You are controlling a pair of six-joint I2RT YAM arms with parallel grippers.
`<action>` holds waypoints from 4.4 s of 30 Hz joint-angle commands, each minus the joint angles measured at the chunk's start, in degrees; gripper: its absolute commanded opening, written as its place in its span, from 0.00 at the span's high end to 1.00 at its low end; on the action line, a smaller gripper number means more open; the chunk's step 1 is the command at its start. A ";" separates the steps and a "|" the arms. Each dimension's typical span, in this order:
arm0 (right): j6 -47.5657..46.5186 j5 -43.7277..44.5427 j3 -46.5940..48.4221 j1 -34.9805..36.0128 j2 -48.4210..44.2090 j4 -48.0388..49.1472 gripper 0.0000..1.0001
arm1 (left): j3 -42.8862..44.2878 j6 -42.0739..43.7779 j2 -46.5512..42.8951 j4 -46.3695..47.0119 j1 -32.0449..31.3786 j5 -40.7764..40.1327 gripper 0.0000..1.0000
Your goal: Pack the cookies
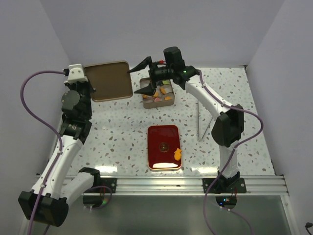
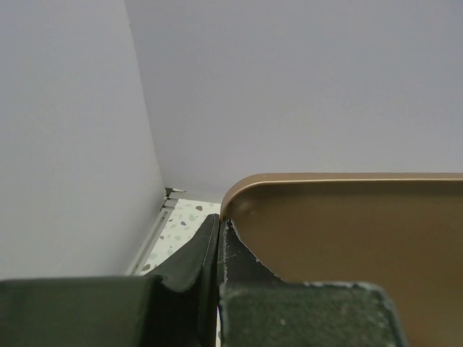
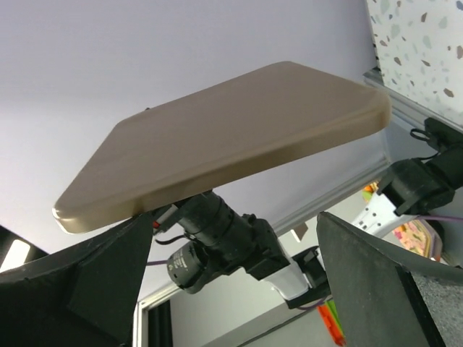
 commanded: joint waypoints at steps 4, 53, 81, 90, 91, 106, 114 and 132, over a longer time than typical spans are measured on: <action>5.07 -2.49 6.06 -1.11 2.14 7.49 0.03 | 0.68 1.28 -1.29 5.49 -0.46 -1.59 1.00; 13.40 -1.52 11.27 1.17 9.17 8.18 0.59 | 2.61 2.33 3.20 9.19 -5.91 -2.30 1.00; 22.03 12.80 6.62 -5.15 7.24 24.09 1.00 | 2.00 2.42 -3.66 -12.96 -6.44 11.33 0.55; 8.51 9.91 0.03 -15.07 3.29 21.47 1.00 | 5.59 -1.26 -1.38 -17.62 -6.36 11.94 0.35; 6.49 9.03 -0.93 -16.13 2.24 21.28 1.00 | 6.38 -1.88 -0.68 -18.75 -6.44 12.38 0.32; -58.38 -1.25 -1.46 -25.99 0.47 -11.86 1.00 | 26.08 -26.31 22.43 -30.81 3.22 29.08 0.19; -57.61 -3.63 -6.56 -26.25 2.84 3.32 1.00 | 22.31 -32.64 32.36 -23.52 3.40 34.00 0.22; -39.25 -0.03 -13.42 -26.34 13.65 31.54 1.00 | 15.71 -42.23 51.62 6.70 4.28 50.08 0.00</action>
